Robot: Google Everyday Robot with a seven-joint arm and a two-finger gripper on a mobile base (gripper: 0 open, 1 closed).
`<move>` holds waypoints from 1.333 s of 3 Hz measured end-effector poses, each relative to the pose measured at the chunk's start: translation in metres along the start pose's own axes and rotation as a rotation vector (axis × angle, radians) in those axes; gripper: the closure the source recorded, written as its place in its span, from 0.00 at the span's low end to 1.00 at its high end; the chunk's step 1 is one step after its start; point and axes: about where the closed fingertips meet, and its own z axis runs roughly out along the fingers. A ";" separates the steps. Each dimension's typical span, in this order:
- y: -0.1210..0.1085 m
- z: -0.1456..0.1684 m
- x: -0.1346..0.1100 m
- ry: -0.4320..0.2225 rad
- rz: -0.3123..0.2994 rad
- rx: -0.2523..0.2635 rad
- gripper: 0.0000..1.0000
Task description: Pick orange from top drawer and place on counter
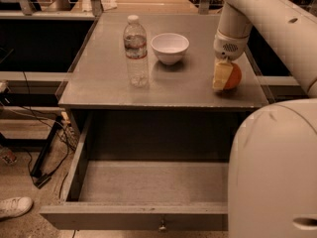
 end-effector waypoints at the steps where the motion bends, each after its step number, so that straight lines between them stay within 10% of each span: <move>1: 0.000 0.000 0.000 0.000 0.000 0.000 0.34; 2: 0.000 0.000 0.000 0.000 0.000 0.000 0.11; 4: 0.000 0.000 0.000 0.000 0.000 0.000 0.00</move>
Offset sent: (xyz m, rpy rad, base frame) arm 0.0000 0.0000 0.0000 0.0000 0.0000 0.0000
